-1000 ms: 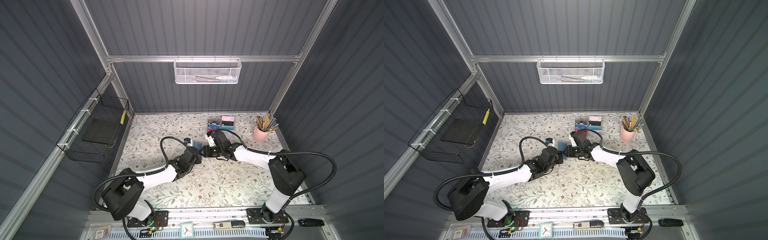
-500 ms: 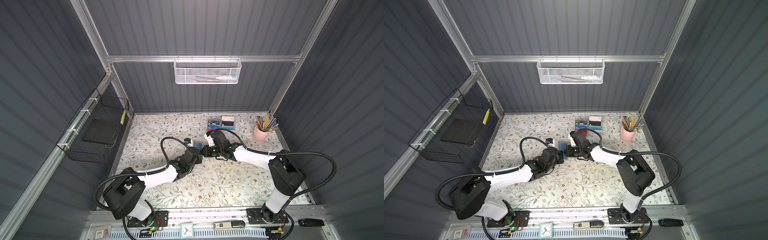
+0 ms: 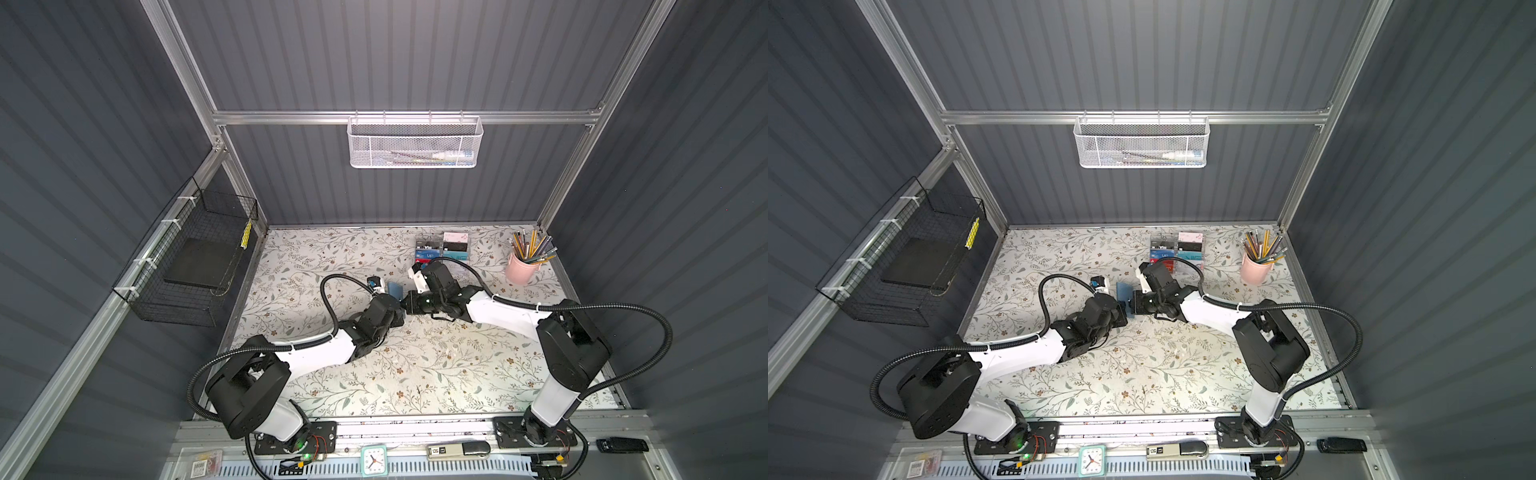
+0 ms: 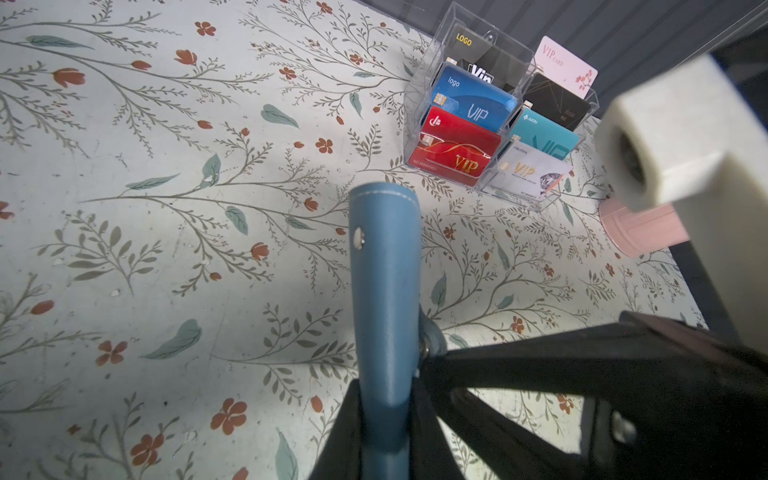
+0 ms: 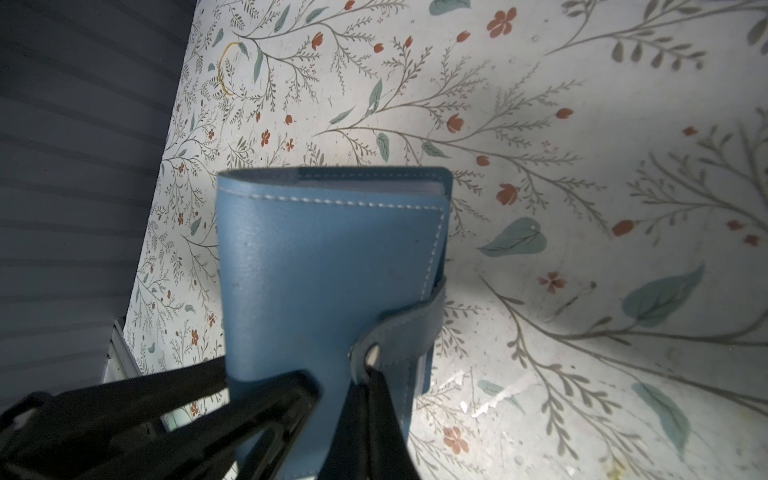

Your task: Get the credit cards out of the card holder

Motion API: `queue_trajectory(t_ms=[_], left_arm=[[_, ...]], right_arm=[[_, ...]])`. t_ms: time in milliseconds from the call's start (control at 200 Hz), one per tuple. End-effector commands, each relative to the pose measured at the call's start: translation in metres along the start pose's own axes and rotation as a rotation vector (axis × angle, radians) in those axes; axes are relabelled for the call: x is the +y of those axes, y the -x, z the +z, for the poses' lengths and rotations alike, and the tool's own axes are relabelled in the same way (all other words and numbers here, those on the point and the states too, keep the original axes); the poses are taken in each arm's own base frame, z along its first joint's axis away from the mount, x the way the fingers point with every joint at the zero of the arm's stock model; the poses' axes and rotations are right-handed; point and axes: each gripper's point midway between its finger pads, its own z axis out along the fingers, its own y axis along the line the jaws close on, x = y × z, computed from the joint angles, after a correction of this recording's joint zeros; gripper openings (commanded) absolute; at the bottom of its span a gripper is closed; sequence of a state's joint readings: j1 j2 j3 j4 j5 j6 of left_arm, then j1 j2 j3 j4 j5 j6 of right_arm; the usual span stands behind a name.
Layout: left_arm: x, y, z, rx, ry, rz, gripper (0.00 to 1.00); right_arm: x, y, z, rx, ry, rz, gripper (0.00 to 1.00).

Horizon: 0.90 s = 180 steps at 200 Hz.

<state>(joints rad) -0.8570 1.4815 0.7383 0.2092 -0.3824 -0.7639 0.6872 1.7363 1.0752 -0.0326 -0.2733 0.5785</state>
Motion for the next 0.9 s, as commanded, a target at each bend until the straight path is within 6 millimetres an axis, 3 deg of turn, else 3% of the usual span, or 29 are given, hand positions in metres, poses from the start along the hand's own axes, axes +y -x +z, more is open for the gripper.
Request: queue_trajectory(t_ms=[0, 895], left_arm=[[-0.023, 0.015, -0.011, -0.052, -0.088, -0.035, 0.0], [0.002, 0.004, -0.011, -0.036, 0.002, -0.006, 0.0]], right_arm=[[-0.026, 0.008, -0.001, -0.027, -0.1, 0.016, 0.0], [-0.043, 0.023, -0.028, -0.086, -0.102, 0.052, 0.0]])
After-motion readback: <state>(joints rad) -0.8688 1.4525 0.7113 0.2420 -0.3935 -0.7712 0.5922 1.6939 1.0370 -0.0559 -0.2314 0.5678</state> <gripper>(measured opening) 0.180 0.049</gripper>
